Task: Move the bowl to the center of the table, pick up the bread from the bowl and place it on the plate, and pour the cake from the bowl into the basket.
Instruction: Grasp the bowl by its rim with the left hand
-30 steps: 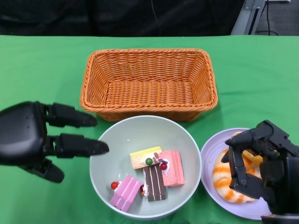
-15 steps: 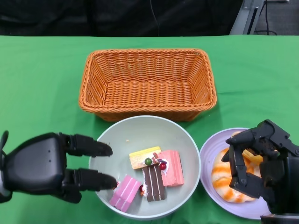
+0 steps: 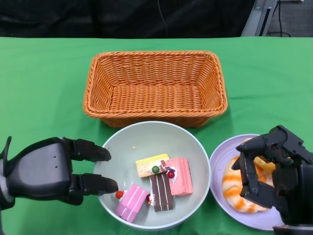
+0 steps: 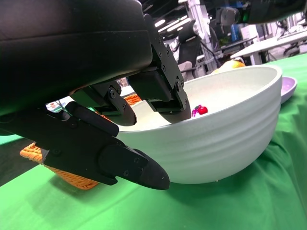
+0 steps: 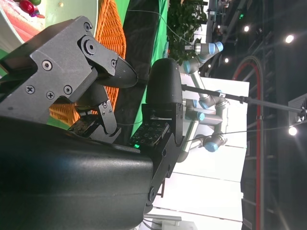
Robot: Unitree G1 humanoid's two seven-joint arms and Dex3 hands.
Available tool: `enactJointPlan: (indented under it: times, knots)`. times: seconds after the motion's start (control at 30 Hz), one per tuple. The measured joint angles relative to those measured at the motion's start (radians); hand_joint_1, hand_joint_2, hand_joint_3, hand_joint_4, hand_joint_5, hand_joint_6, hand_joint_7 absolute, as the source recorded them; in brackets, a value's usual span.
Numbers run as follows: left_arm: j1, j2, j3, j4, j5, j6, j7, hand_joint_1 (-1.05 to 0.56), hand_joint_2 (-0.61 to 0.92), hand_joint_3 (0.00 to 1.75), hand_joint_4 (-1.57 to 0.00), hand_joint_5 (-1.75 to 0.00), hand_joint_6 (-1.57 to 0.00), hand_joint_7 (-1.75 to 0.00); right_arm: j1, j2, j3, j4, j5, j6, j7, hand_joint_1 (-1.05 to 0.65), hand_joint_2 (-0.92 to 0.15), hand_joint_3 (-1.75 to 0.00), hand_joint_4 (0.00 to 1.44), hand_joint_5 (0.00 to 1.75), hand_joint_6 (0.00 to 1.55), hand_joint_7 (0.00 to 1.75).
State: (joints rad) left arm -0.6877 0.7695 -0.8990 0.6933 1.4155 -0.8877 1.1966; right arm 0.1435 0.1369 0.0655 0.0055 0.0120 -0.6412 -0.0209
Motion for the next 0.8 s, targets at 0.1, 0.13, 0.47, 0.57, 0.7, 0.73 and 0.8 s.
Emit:
enactJointPlan:
  times: [0.1, 0.13, 0.47, 0.57, 0.7, 0.73, 0.8]
  knots:
    - [0.012, 0.0, 0.009, -0.032, -0.027, 0.002, -0.04, -0.52, 0.79, 0.01, -0.87, -0.03, -0.88, -0.01, 0.001, 0.002, 0.001, 0.0, -0.007, 0.0, -0.003, -0.08, -0.43, -1.17, 0.83, 1.52, 0.83, 1.15]
    - [0.015, 0.0, 0.01, -0.04, -0.033, 0.002, -0.048, -0.51, 0.79, 0.01, -0.87, -0.03, -0.88, -0.01, 0.001, 0.004, 0.001, 0.0, -0.009, -0.001, -0.004, -0.07, -0.43, -1.17, 0.83, 1.52, 0.83, 1.15]
    - [0.019, 0.0, 0.021, -0.08, -0.076, -0.021, -0.152, -0.53, 0.82, 0.01, -0.88, -0.01, -0.88, 0.0, 0.016, 0.007, 0.01, -0.011, -0.011, -0.001, 0.0, -0.1, -0.44, -1.12, 0.8, 1.53, 0.79, 1.16]
    - [0.029, -0.001, 0.037, -0.09, -0.096, -0.021, -0.205, -0.53, 0.82, 0.01, -0.88, -0.01, -0.86, 0.0, 0.016, 0.007, 0.01, -0.011, -0.012, -0.002, 0.0, -0.09, -0.44, -1.1, 0.81, 1.52, 0.8, 1.15]
    - [0.041, -0.003, 0.048, -0.106, -0.12, -0.018, -0.273, -0.53, 0.83, 0.01, -0.89, -0.01, -0.86, 0.0, 0.017, 0.007, 0.01, -0.012, -0.012, -0.002, 0.0, -0.09, -0.45, -1.1, 0.81, 1.51, 0.8, 1.14]
    - [0.042, -0.004, 0.051, -0.108, -0.122, -0.017, -0.285, -0.53, 0.83, 0.0, -0.89, -0.01, -0.86, 0.0, 0.018, 0.007, 0.01, -0.013, -0.013, -0.002, 0.0, -0.09, -0.45, -1.1, 0.81, 1.51, 0.8, 1.14]
    - [0.044, -0.007, 0.055, -0.109, -0.123, -0.015, -0.3, -0.53, 0.83, 0.0, -0.89, -0.01, -0.86, 0.0, 0.018, 0.007, 0.01, -0.014, -0.017, -0.003, -0.001, -0.07, -0.45, -1.11, 0.81, 1.51, 0.81, 1.13]
